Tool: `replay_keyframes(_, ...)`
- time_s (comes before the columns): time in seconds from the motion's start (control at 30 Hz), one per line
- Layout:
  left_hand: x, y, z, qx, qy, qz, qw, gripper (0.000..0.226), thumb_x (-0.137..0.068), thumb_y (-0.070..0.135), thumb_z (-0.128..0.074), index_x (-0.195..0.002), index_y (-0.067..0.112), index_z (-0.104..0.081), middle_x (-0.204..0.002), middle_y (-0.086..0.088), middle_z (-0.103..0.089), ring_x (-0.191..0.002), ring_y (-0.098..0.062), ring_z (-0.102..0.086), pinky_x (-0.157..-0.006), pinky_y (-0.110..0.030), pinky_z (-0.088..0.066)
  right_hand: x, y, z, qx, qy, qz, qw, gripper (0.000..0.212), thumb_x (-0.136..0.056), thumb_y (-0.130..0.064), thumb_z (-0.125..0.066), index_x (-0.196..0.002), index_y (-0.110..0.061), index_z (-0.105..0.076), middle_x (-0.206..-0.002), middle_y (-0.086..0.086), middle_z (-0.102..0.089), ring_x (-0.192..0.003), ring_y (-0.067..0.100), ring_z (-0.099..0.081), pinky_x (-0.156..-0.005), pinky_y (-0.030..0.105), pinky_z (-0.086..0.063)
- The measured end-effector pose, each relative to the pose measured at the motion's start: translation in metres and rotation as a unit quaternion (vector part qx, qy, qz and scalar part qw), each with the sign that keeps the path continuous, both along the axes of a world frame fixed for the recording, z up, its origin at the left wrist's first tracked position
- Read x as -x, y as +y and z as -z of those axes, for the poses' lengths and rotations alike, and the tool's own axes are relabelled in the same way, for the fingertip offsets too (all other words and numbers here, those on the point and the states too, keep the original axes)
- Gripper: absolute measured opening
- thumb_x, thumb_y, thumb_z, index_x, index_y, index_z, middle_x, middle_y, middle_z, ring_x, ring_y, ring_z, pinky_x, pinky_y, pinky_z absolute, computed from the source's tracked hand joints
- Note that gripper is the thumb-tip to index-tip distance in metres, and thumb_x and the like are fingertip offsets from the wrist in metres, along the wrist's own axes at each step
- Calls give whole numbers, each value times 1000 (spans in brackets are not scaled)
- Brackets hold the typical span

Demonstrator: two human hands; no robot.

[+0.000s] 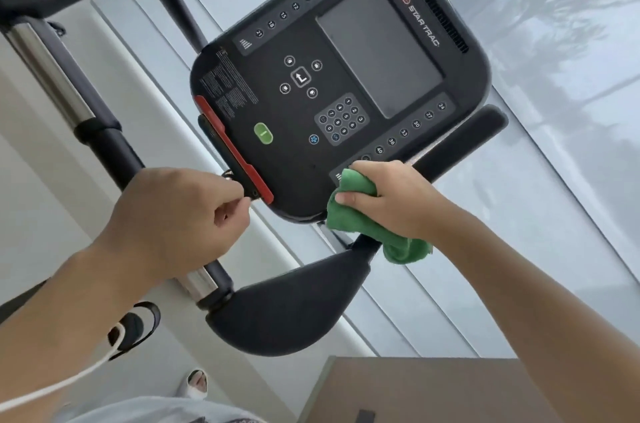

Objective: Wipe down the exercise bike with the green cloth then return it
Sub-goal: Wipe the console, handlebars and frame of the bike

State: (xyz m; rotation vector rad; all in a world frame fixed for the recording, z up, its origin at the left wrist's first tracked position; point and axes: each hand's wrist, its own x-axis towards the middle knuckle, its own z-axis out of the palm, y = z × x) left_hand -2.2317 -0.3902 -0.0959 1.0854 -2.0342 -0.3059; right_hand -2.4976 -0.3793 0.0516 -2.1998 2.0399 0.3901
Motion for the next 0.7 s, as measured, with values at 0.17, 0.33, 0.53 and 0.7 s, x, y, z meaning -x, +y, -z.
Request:
replay_keyframes(0.17, 1, -2, 0, -28, 12, -3, 1000, 40, -88, 31, -57, -64, 32, -25, -49, 10, -24, -44, -19, -27, -55, -16, -12, -25, 20, 17, -69, -24, 10, 997, 24, -95, -52, -66, -89, -31, -56, -76, -13, -65, -77, 4, -61, -74, 34, -51)
replay_keyframes(0.33, 1, -4, 6, -16, 30, 2, 999, 35, -90, 29, -54, -57, 22, -44, -50, 8, -31, -43, -19, -28, -52, -19, -19, -19, 20, 1, 33, -43, 1, 999, 16, -99, -37, -70, -112, -31, -63, -94, -17, -70, -86, 8, -63, -82, 31, -51)
replay_keyframes(0.53, 0, -4, 11, 12, 61, -2, 998, 38, -92, 27, -54, -56, 19, -50, -48, 1, -38, -44, -25, -34, -51, -26, -27, -4, -15, -19, 52, 137, 16, 989, 15, -91, -37, -75, -100, -25, -70, -79, -11, -67, -78, 21, -61, -91, 41, -50)
replay_keyframes(0.7, 2, -4, 11, 6, 55, -11, 998, 39, -93, 24, -52, -55, 17, -47, -48, -1, -35, -43, -30, -34, -48, -29, -28, -19, -8, 5, -32, 111, 75, 990, 25, -92, -44, -68, -80, -24, -61, -64, -7, -60, -69, 16, -58, -77, 39, -52)
